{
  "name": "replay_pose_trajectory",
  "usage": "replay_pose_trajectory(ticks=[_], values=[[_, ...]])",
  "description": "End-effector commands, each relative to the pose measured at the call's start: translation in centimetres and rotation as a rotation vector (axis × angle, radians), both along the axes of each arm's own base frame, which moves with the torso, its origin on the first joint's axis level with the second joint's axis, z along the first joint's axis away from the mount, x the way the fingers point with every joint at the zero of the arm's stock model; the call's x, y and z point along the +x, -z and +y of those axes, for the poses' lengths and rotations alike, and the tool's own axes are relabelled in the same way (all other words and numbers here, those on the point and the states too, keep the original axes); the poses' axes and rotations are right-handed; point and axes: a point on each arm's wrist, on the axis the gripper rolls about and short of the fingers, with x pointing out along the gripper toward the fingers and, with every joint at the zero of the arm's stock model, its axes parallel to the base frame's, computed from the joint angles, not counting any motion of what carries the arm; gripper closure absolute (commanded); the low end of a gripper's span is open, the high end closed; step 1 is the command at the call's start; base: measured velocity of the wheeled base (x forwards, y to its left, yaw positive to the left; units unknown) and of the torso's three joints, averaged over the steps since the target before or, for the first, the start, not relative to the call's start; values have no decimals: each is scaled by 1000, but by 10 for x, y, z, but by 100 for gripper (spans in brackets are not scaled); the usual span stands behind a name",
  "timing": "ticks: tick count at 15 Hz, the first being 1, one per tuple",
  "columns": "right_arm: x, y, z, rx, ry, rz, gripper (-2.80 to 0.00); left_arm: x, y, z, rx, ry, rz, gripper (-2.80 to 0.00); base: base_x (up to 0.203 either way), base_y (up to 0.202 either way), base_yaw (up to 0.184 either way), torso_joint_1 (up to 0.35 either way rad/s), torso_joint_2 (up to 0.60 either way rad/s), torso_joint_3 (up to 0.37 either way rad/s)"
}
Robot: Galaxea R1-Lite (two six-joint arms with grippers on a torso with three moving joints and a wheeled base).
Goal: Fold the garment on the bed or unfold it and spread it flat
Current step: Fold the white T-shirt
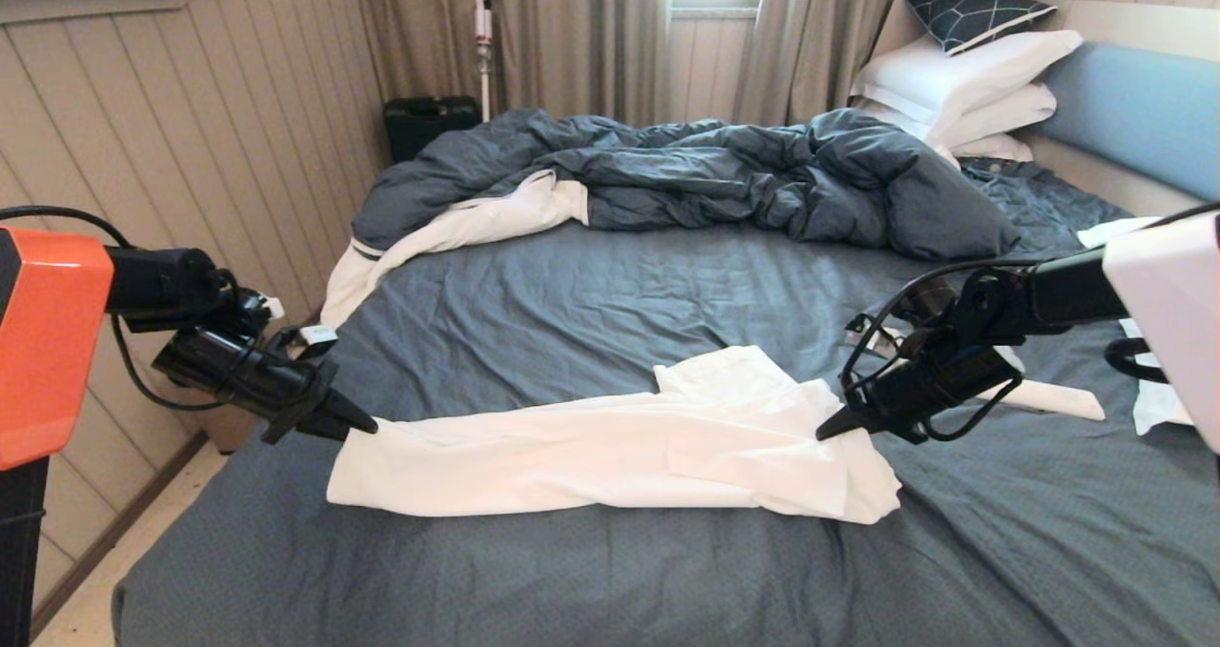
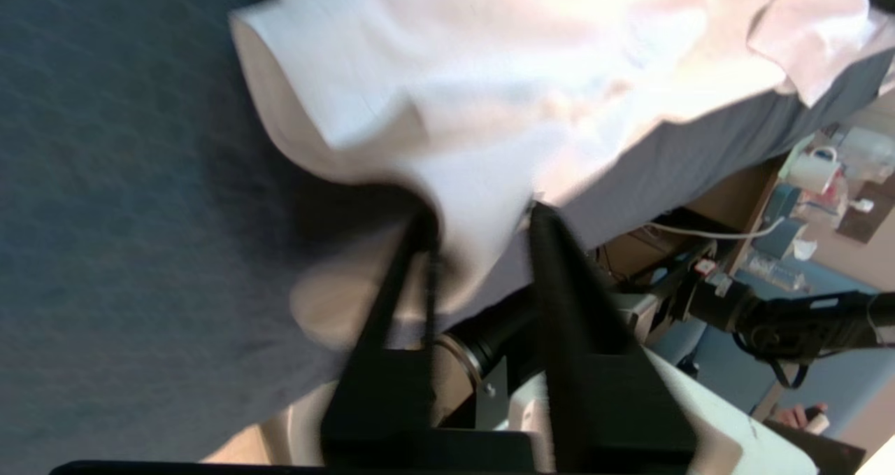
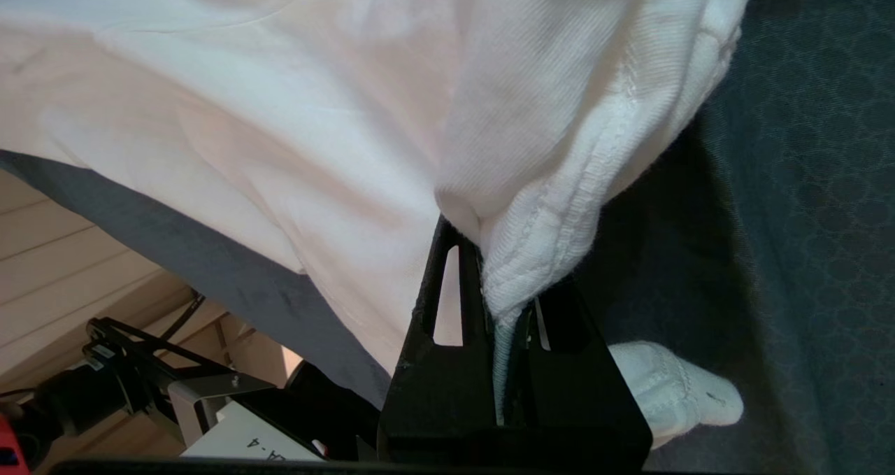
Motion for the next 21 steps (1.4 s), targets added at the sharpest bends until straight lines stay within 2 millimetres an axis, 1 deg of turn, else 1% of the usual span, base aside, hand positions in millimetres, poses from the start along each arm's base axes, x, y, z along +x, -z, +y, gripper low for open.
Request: replay_pose_trajectory(ticks=[1, 2, 3, 5, 7, 8, 10, 11, 12, 13, 14, 15, 18, 19, 21], values=[[0, 0, 0, 4, -1, 1, 0, 2, 8, 5, -6, -12, 16, -280, 0, 0, 0, 0, 0, 0], [0, 0, 0, 4, -1, 1, 0, 1, 9, 13, -5, -30, 15, -280, 0, 0, 0, 0, 0, 0], [1, 1, 0, 4, -1, 5, 0, -1, 10, 25, -7, -56, 23, -280, 0, 0, 0, 0, 0, 0], [1, 2, 1, 4, -1, 5, 0, -8, 12, 32, -7, -67, 45, -280, 0, 0, 0, 0, 0, 0], [1, 0, 0, 4, 0, 0, 0, -10, 14, 33, 9, -69, 54, -280, 0, 0, 0, 0, 0, 0], [1, -1, 0, 4, 0, -4, 0, -11, 16, 31, 26, -66, 66, -280, 0, 0, 0, 0, 0, 0], [1, -1, 0, 4, 0, -4, 0, -11, 20, 21, 44, -43, 77, -280, 0, 0, 0, 0, 0, 0], [2, 0, 0, 4, 0, -3, 0, -10, 19, 13, 45, -26, 80, -280, 0, 0, 0, 0, 0, 0], [2, 1, -2, 5, 3, 0, 0, -10, 19, -1, 46, 5, 84, -280, 0, 0, 0, 0, 0, 0], [2, 2, -2, 5, 3, 1, 0, -10, 19, -10, 49, 25, 88, -280, 0, 0, 0, 0, 0, 0], [2, 2, -3, 5, 5, -1, 0, -8, 19, -18, 52, 38, 83, -280, 0, 0, 0, 0, 0, 0], [2, 2, -8, 5, 16, 0, 0, -5, 19, -23, 54, 38, 77, -280, 0, 0, 0, 0, 0, 0], [2, 7, -17, 2, 28, 5, 0, -5, 20, -24, 59, 27, 72, -280, 0, 0, 0, 0, 0, 0], [2, 7, -17, 2, 28, 5, 0, -5, 20, -24, 59, 27, 72, -280, 0, 0, 0, 0, 0, 0], [1, 8, -19, 13, 31, 12, 0, -7, 17, -11, 64, -1, 60, -280, 0, 0, 0, 0, 0, 0]])
